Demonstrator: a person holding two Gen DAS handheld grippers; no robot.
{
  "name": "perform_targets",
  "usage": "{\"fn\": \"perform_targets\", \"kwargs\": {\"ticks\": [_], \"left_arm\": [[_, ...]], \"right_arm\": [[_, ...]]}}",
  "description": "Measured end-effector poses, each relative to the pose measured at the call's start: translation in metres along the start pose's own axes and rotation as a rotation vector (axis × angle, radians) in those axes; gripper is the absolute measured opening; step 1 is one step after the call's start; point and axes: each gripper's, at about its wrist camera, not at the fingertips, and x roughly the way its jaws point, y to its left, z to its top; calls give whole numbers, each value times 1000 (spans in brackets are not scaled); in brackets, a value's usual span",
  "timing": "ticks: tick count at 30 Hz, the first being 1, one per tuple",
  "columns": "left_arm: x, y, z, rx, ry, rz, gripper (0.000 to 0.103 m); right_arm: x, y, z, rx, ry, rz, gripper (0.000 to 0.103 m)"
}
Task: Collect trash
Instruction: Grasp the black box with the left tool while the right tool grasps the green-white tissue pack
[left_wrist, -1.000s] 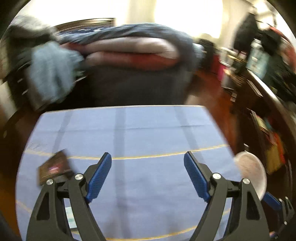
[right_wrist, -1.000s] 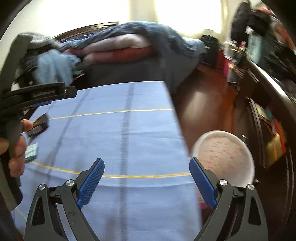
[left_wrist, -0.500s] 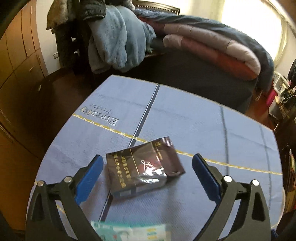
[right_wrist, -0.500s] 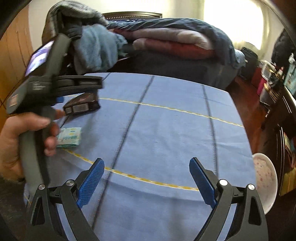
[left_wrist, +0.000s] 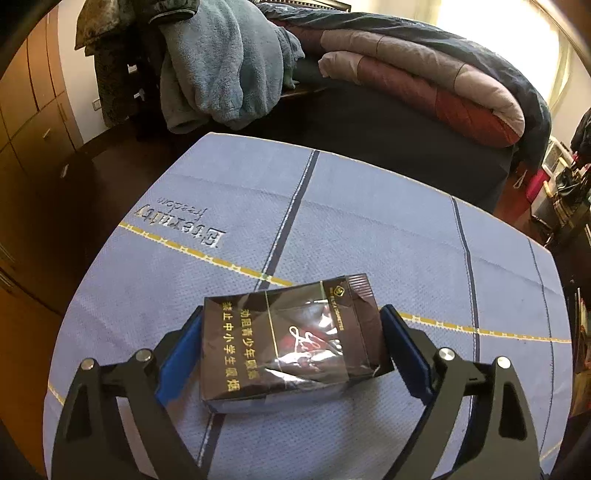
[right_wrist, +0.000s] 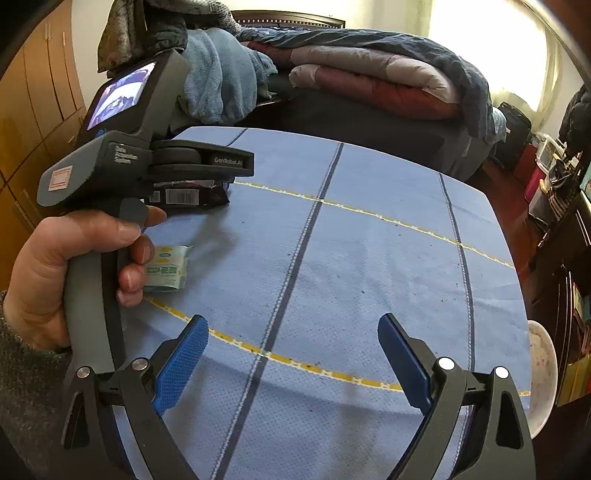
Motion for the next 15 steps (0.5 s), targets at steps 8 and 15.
{"fn": "perform_targets", "kwargs": {"ticks": [8, 15], "left_arm": [[-18, 27, 1, -8, -28, -28, 89], [-49, 68, 4, -5, -90, -29, 89]], "right_arm": [[5, 19, 7, -20, 3, 15, 93], [18, 50, 15, -32, 25, 103, 93]]}}
